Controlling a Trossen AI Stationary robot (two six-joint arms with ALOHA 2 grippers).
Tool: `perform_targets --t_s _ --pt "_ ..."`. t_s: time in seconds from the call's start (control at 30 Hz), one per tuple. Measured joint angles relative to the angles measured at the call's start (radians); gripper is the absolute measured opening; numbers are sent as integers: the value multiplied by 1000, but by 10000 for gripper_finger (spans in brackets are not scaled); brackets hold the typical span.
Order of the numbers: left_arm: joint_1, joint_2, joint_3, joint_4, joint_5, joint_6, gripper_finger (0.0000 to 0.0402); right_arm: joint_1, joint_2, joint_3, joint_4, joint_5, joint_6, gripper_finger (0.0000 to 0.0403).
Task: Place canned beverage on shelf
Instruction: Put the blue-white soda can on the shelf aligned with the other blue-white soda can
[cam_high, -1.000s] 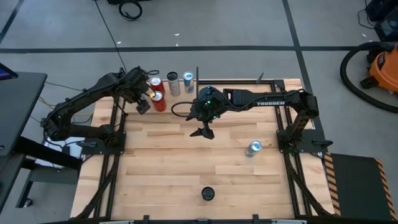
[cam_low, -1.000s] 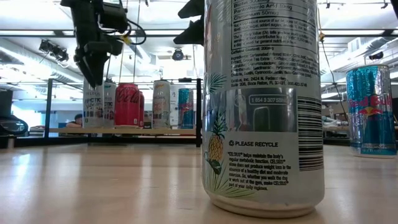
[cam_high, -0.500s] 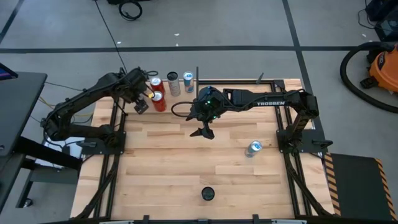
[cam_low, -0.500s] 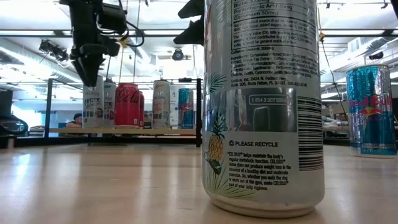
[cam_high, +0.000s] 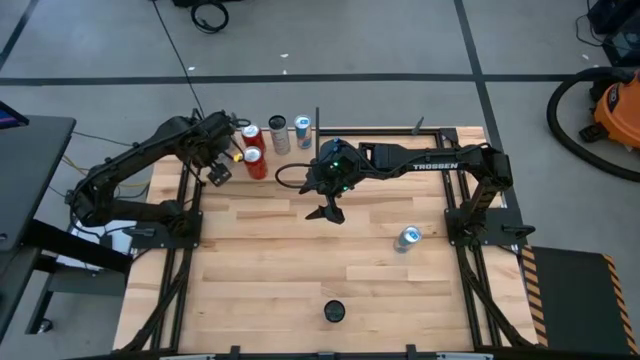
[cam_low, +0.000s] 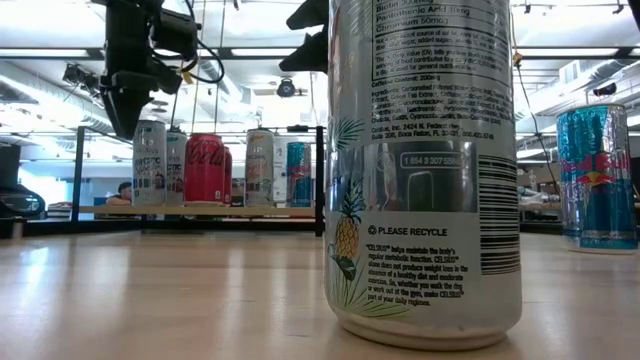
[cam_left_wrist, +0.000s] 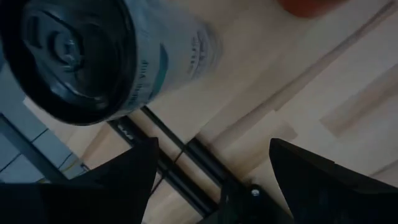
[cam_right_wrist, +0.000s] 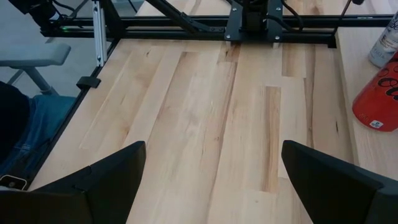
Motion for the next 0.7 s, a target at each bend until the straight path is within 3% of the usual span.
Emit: perform_targets --t_s 0.23,0.5,0.7 --pt "4 0 0 21 -121 -30 314 0 0 0 1 0 0 385" --pt "79 3 0 99 -118 3 314 0 0 0 5 0 0 385" --pt "113 3 0 105 -36 35 314 0 0 0 5 0 0 385"
